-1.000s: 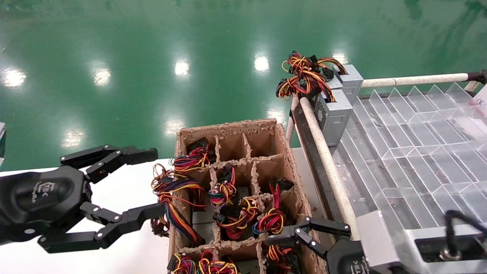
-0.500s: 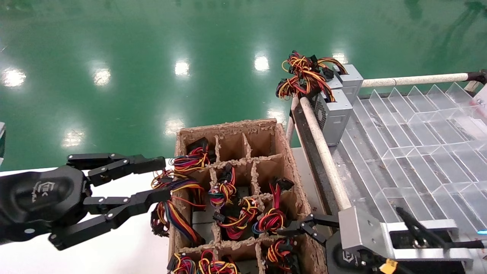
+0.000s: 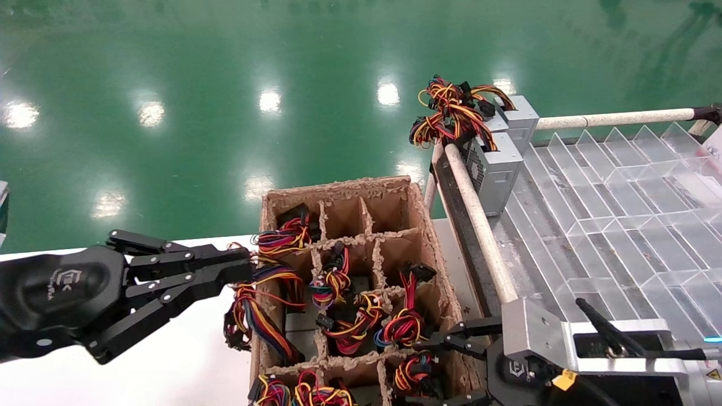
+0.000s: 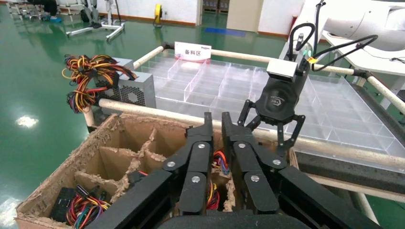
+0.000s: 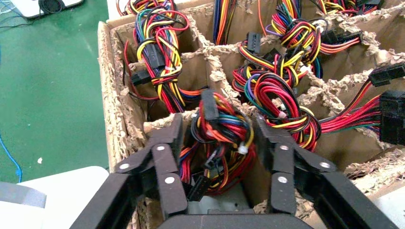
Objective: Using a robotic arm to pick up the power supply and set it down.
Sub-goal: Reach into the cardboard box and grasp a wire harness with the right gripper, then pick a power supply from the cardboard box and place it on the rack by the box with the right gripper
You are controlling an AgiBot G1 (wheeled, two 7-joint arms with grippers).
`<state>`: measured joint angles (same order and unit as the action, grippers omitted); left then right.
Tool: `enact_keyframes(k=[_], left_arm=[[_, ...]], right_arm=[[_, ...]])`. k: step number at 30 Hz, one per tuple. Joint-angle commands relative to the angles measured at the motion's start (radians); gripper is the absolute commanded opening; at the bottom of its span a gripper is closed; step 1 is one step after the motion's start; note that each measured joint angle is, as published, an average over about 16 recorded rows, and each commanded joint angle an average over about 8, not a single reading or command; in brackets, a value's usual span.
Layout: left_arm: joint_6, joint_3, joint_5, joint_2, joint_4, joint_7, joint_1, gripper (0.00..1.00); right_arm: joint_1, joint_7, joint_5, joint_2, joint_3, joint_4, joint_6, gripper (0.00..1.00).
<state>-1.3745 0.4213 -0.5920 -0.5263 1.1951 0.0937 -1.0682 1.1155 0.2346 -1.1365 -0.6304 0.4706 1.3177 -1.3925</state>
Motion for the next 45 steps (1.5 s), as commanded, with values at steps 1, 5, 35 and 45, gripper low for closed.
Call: enact_keyframes(k=[1,5,35,45], left_arm=[[0.000,0.000,0.000,0.000,0.000,0.000,0.000,0.00],[0.000,0.000,0.000,0.000,0.000,0.000,0.000,0.00],[0.000,0.000,0.000,0.000,0.000,0.000,0.000,0.00],[0.000,0.000,0.000,0.000,0.000,0.000,0.000,0.00]], right_arm=[[-0.001,0.001,-0.004,-0.001,0.000,0.000,0.005,0.00],[-0.004,0.001,-0.011,-0.006,0.003,0.002,0.014,0.00],[0.153,0.008,0.028,0.023,-0.031,0.031,-0.082,0.00],[0.474,-0.016,0.033,0.025,0.016,0.030,-0.186,0.00]])
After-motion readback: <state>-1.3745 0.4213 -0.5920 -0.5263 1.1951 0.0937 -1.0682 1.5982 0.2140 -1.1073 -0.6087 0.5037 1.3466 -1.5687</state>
